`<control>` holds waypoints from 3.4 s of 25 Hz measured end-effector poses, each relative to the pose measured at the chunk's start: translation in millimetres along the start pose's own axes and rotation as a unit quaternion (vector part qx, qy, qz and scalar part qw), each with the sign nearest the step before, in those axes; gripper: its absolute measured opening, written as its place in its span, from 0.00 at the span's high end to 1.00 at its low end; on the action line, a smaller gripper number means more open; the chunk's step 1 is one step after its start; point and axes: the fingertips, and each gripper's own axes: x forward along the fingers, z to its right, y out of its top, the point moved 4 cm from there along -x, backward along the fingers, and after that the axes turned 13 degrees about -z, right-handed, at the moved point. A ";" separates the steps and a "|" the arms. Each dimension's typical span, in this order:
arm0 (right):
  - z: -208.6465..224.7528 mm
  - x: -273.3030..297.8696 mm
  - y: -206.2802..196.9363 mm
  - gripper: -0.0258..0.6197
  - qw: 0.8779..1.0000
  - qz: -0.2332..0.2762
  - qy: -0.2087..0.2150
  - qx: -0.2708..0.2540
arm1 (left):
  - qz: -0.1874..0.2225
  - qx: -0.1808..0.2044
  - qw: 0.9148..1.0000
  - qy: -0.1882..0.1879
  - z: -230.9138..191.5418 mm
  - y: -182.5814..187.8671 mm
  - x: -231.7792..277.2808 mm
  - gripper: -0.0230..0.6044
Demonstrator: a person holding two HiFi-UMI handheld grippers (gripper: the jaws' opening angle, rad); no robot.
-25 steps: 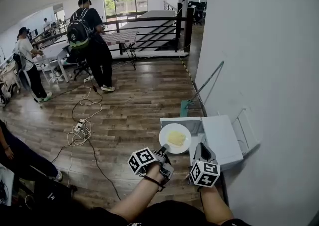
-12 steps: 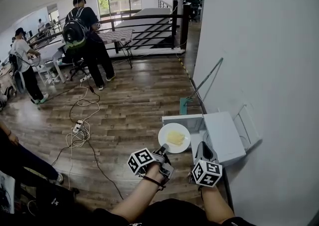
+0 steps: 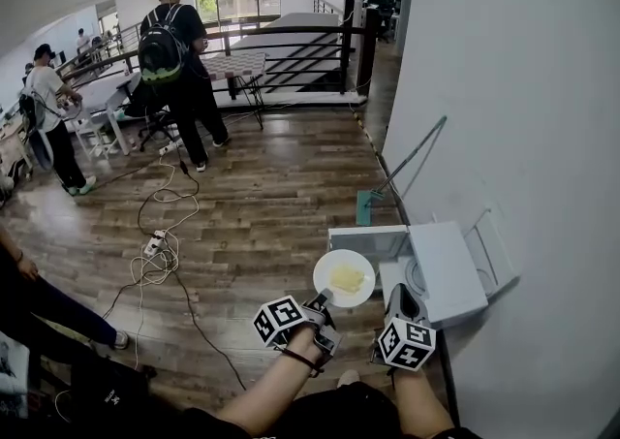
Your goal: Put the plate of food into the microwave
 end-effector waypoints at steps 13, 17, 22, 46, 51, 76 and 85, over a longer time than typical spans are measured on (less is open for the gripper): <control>8.9 112.6 51.8 0.95 1.000 0.018 0.009 0.017 | 0.002 0.006 1.000 -0.004 8.8 81.9 64.6 0.95; 14.9 151.9 87.4 0.95 0.999 0.037 0.016 0.015 | -0.001 0.024 1.000 -0.013 32.6 115.5 101.6 0.95; 29.2 201.7 113.0 0.95 0.999 0.040 0.018 0.016 | -0.009 0.031 0.999 -0.022 46.8 149.4 149.5 0.95; 86.3 286.2 115.5 0.95 0.972 0.034 -0.201 0.121 | -0.254 0.055 0.966 -0.014 38.8 221.1 310.4 0.95; 64.5 285.1 110.2 0.95 0.948 0.051 -0.278 0.148 | -0.329 0.077 0.941 -0.020 40.0 243.7 324.8 0.95; 153.7 267.7 -141.4 0.95 0.883 -0.068 -0.402 0.232 | -0.506 0.112 0.854 0.052 -187.8 73.3 421.0 0.95; 202.8 337.6 -216.9 0.95 0.904 -0.108 -0.357 0.207 | -0.489 0.069 0.869 0.024 -296.7 45.5 494.7 0.95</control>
